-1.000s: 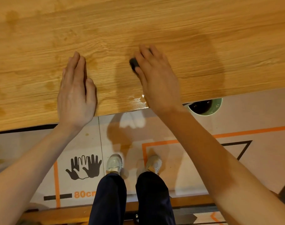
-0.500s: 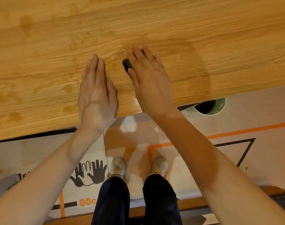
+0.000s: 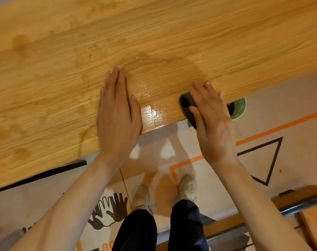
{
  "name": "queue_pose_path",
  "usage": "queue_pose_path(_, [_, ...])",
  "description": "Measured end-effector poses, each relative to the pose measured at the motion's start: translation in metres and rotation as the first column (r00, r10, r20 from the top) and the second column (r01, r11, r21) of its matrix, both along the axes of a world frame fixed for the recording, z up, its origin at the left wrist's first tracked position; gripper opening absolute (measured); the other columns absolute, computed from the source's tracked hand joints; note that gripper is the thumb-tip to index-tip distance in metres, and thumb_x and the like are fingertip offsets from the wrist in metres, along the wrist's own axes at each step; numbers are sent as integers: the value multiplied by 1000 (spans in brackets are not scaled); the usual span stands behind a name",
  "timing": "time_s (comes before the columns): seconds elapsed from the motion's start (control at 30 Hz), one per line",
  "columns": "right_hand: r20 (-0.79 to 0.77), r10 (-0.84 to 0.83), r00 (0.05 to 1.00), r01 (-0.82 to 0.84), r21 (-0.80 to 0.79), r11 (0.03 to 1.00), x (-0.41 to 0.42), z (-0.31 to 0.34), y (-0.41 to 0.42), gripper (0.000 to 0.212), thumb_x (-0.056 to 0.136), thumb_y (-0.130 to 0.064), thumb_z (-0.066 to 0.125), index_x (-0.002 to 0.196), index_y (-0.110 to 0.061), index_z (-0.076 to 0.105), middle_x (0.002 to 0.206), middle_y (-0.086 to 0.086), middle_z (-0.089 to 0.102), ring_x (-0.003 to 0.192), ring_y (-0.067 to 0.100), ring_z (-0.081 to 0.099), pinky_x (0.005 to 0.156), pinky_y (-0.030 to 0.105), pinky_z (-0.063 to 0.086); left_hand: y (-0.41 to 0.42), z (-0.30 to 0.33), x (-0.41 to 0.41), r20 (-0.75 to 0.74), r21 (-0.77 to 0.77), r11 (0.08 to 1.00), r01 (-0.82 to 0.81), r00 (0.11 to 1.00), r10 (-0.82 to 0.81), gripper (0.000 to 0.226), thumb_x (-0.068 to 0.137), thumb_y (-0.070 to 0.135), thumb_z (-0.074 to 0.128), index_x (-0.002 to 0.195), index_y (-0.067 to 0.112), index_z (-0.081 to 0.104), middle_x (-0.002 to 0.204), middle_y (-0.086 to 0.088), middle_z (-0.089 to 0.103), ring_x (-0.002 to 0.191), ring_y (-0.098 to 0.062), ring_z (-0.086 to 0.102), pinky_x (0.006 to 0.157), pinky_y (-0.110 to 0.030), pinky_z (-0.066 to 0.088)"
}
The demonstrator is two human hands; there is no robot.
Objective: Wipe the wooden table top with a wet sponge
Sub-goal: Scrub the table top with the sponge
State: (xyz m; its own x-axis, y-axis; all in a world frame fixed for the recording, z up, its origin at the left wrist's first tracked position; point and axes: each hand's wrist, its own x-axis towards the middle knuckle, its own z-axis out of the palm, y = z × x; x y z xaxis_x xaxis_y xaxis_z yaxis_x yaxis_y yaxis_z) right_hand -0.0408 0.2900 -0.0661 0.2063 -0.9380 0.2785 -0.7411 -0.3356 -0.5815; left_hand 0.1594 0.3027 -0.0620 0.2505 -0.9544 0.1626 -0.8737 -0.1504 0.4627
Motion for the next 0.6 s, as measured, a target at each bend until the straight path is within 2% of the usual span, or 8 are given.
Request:
queue_pose_path(0.07, [141,-238,961,238,20,971,3,-5,4,37,103,-12,43,138,-1,49,148,12,44,145,27,27,121,49,18,0,-1,2,10,-4,999,39,999,-39,52,107,18,35,157,3,30,166,-10,27,155,-24,22,128,-36,13])
queue_pose_path(0.13, [250,-369,895,373,36,927,30,-10,15,40,102,-14,46,140,-1,46,151,13,39,148,30,20,119,54,18,0,-3,3,24,9,998,56,998,-56,52,108,20,34,157,2,31,166,-9,27,155,-24,21,128,-38,13])
queue_pose_path(0.33, [379,-358,853,394,-18,919,106,-29,49,43,104,-20,38,143,-4,37,154,12,31,149,29,10,121,51,14,0,-3,6,-85,20,998,61,995,-59,53,107,22,35,158,7,32,168,-2,24,157,-16,15,128,-44,16])
queue_pose_path(0.37, [411,-411,813,451,0,892,99,-29,38,43,104,-19,37,143,-2,38,154,13,30,149,29,10,122,50,14,-1,-3,7,-101,28,998,65,993,-62,54,106,24,35,158,8,31,168,0,23,156,-16,15,127,-45,16])
queue_pose_path(0.43, [546,-524,654,595,57,802,77,-23,10,43,103,-12,38,142,7,37,154,18,26,149,30,10,122,46,14,-1,-3,8,-114,31,997,67,991,-63,57,104,27,34,158,9,31,168,0,23,156,-16,16,127,-44,16])
queue_pose_path(0.47, [621,-540,568,654,57,754,64,-21,-2,41,102,-4,39,139,14,35,151,22,27,149,26,14,123,37,16,-1,-3,8,-114,31,997,68,991,-64,58,103,28,34,158,9,31,168,0,23,156,-16,17,127,-44,16])
queue_pose_path(0.53, [733,-527,429,738,52,673,51,-21,-18,40,97,11,37,134,24,30,144,21,24,141,3,24,113,7,18,-2,-3,9,-104,28,997,77,992,-74,59,102,27,34,157,8,32,167,-2,24,155,-18,19,127,-44,17])
queue_pose_path(0.6, [756,-575,313,734,192,651,65,-15,-18,45,101,4,37,144,14,25,155,16,16,141,-7,17,109,3,17,-3,-2,11,-90,25,996,81,993,-79,59,102,28,34,157,7,33,167,-3,25,155,-20,21,126,-45,19])
